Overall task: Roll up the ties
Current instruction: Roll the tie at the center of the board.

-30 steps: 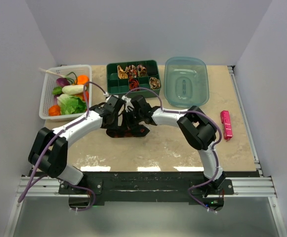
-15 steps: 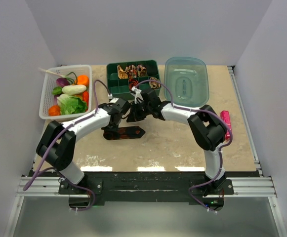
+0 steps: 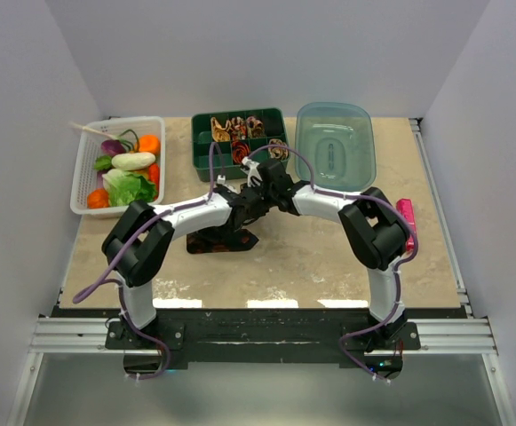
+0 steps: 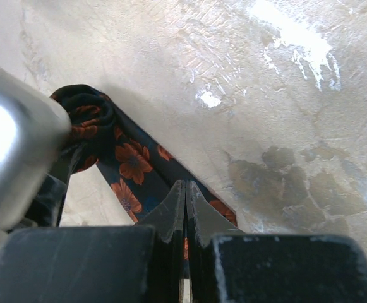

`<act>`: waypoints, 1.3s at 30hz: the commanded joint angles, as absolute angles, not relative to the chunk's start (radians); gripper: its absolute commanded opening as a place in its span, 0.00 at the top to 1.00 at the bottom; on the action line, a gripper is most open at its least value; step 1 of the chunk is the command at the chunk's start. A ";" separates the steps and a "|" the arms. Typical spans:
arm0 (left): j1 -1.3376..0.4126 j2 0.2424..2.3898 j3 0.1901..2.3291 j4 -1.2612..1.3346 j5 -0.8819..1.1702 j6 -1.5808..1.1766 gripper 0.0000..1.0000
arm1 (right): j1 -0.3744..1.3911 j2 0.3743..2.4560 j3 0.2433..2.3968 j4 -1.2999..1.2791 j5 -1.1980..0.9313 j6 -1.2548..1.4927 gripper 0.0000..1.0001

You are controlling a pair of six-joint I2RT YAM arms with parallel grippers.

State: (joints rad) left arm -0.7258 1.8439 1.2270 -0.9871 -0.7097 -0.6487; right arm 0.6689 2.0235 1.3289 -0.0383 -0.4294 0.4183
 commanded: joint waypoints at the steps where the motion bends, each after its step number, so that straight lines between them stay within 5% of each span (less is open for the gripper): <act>1: -0.753 1.881 1.249 -1.000 -0.706 -0.698 0.85 | 0.661 1.980 1.322 -0.038 -0.408 0.396 1.00; 20: -0.782 1.856 1.184 -0.790 -0.483 -0.635 0.69 | 0.655 2.006 1.325 -0.041 -0.419 0.393 1.00; 27: -0.790 1.792 1.170 -0.744 -0.430 -0.603 0.32 | 0.657 2.006 1.336 -0.055 -0.419 0.387 1.00; 39: -0.747 1.563 1.112 -0.686 -0.433 -0.591 0.14 | 0.673 1.954 1.335 -0.037 -0.437 0.387 1.00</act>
